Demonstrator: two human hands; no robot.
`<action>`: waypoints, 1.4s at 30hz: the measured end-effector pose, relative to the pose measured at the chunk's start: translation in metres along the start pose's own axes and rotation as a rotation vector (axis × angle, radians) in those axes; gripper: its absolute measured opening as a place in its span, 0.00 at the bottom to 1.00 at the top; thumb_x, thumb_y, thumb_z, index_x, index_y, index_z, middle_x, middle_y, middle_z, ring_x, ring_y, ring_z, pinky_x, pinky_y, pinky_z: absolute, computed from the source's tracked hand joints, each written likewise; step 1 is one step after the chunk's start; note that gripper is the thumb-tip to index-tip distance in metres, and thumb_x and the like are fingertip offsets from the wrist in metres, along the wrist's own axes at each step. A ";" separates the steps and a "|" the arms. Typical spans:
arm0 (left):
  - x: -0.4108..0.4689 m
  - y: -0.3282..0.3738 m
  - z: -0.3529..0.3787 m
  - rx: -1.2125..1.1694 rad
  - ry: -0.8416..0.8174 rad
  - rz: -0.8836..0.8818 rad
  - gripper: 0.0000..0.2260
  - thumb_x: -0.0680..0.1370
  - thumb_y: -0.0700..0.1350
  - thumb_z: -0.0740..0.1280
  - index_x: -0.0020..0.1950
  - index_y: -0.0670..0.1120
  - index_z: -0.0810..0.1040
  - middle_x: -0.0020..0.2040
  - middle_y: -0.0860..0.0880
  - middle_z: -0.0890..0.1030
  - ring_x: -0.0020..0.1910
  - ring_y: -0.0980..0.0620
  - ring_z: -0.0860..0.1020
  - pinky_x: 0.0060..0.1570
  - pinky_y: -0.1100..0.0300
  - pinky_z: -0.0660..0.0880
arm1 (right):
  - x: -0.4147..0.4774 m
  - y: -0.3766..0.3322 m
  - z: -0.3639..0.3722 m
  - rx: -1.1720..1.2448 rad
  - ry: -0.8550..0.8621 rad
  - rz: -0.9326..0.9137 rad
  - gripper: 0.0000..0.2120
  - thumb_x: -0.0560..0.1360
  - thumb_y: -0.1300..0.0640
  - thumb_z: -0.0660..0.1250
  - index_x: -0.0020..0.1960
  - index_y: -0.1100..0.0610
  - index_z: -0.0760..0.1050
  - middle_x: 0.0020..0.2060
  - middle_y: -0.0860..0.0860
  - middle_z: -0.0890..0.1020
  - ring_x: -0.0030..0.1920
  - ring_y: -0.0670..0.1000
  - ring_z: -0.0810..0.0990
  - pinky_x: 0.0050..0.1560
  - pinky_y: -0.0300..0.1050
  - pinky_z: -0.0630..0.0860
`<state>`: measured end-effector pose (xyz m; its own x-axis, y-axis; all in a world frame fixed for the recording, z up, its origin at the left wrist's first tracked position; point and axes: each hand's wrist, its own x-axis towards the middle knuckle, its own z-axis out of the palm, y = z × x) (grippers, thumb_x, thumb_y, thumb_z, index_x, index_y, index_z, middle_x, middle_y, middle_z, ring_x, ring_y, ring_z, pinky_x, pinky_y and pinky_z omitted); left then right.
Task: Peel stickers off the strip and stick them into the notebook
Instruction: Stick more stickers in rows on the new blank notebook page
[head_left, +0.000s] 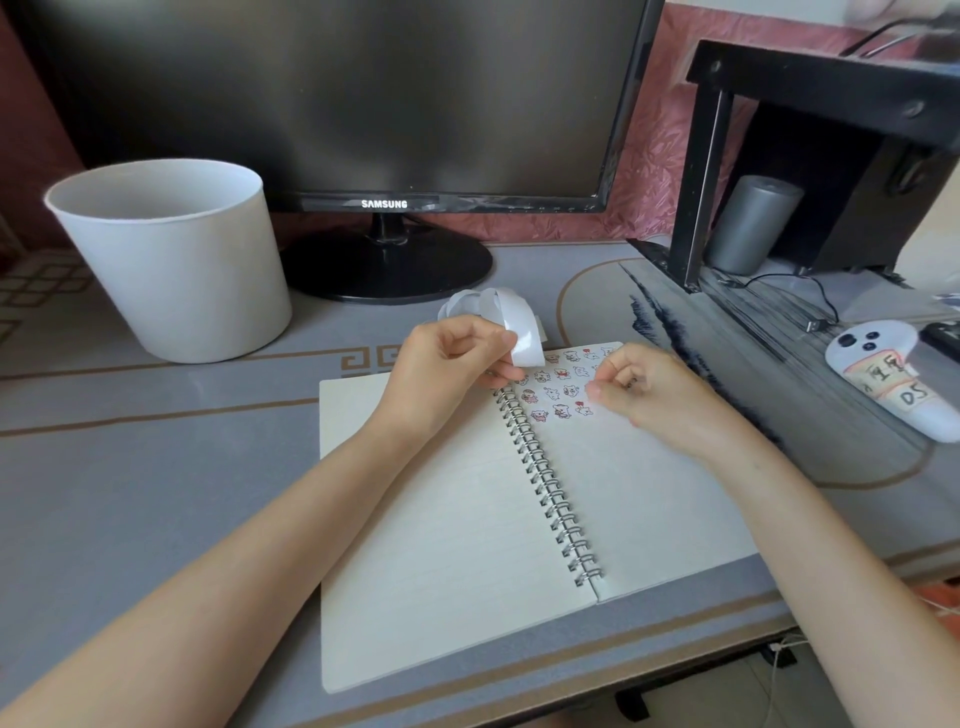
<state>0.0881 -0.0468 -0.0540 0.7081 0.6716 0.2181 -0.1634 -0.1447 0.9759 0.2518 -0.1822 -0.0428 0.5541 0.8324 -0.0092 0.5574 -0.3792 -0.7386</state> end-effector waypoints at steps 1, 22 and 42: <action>0.000 0.000 0.000 -0.007 0.000 0.001 0.08 0.78 0.40 0.66 0.39 0.42 0.78 0.31 0.52 0.80 0.38 0.50 0.83 0.43 0.59 0.80 | -0.001 -0.001 0.000 0.000 -0.001 0.004 0.05 0.75 0.54 0.69 0.43 0.52 0.73 0.36 0.48 0.77 0.33 0.46 0.73 0.39 0.42 0.70; -0.004 0.009 0.003 -0.095 -0.063 -0.001 0.06 0.79 0.38 0.64 0.44 0.39 0.77 0.33 0.48 0.81 0.37 0.51 0.84 0.39 0.63 0.80 | -0.015 -0.025 0.023 0.067 0.260 -0.459 0.04 0.71 0.60 0.73 0.45 0.55 0.80 0.36 0.42 0.78 0.32 0.38 0.73 0.36 0.31 0.64; -0.005 0.004 0.006 -0.061 -0.124 -0.026 0.05 0.77 0.36 0.66 0.48 0.34 0.79 0.38 0.45 0.84 0.39 0.53 0.83 0.43 0.62 0.80 | -0.010 -0.024 0.025 0.221 0.259 -0.476 0.04 0.72 0.63 0.71 0.44 0.54 0.81 0.40 0.46 0.81 0.41 0.49 0.80 0.42 0.42 0.74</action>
<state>0.0877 -0.0552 -0.0515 0.7913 0.5792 0.1959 -0.1829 -0.0815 0.9798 0.2176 -0.1711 -0.0422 0.4232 0.7539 0.5025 0.6552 0.1284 -0.7444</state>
